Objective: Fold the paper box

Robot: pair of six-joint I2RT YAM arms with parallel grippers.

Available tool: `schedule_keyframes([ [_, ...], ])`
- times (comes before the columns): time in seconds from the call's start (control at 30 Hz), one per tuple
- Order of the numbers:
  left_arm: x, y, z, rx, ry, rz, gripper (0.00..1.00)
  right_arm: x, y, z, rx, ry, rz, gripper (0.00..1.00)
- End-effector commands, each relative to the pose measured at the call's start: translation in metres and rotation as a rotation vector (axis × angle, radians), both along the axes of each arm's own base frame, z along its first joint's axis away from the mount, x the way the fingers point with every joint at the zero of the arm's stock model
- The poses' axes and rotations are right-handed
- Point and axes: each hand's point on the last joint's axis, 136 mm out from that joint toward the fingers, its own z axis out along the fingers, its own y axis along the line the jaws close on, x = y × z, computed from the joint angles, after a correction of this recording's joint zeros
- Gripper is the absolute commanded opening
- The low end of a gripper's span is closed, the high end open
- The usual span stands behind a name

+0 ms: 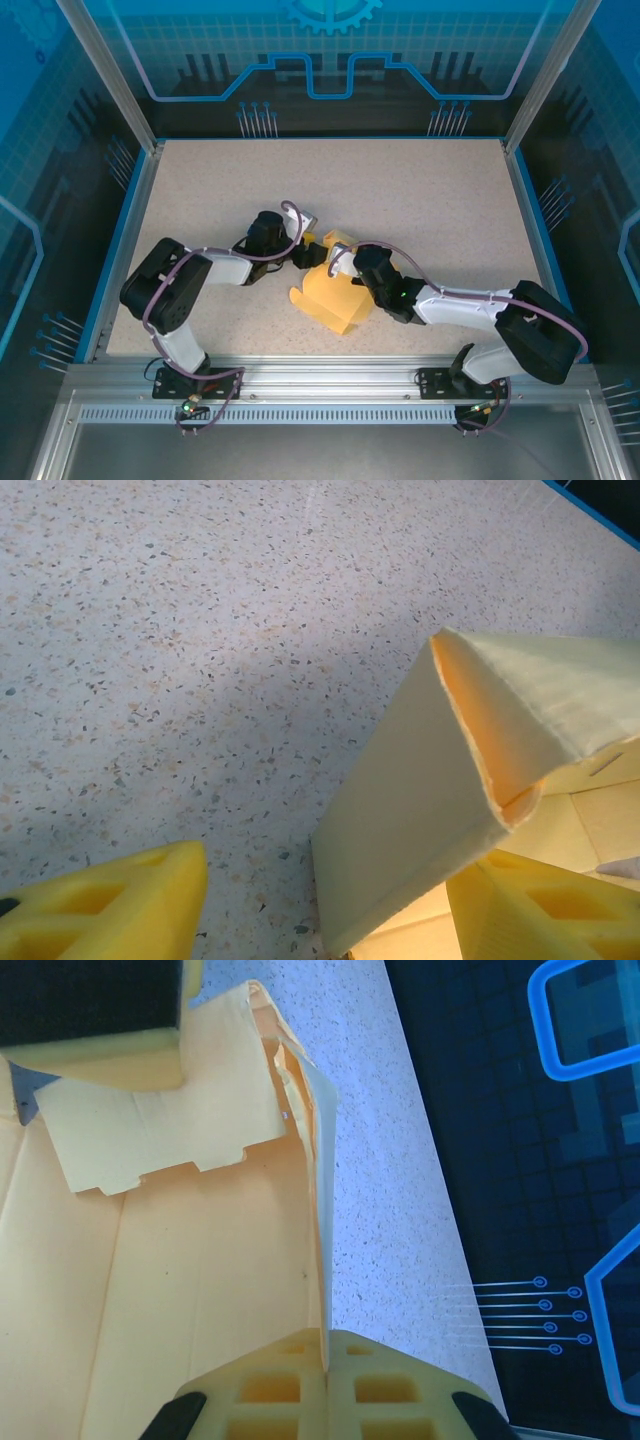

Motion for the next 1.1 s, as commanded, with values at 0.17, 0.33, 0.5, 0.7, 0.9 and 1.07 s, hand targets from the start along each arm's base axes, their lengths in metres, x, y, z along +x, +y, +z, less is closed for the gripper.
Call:
schedule_keyframes([
  [0.17,0.012,0.005,-0.005,0.058,-0.063,0.037,0.71,0.001,0.004,0.004,0.063,0.037,-0.013,0.00],
  [0.33,0.017,0.004,-0.004,0.054,-0.065,0.048,0.75,0.002,0.006,0.008,0.096,0.045,-0.008,0.00],
  [0.5,0.023,0.008,-0.005,0.063,-0.067,0.085,0.75,0.002,0.006,0.007,0.099,0.048,-0.009,0.00],
  [0.7,0.025,0.008,-0.003,0.054,-0.070,0.096,0.64,0.004,0.003,0.003,0.060,0.045,-0.015,0.00],
  [0.9,0.025,0.010,-0.007,0.081,-0.082,0.102,0.52,0.004,0.006,-0.004,-0.015,0.025,-0.011,0.00],
  [1.07,0.020,0.005,-0.004,0.055,-0.099,0.071,0.38,0.006,0.010,-0.002,-0.015,0.018,-0.009,0.03],
])
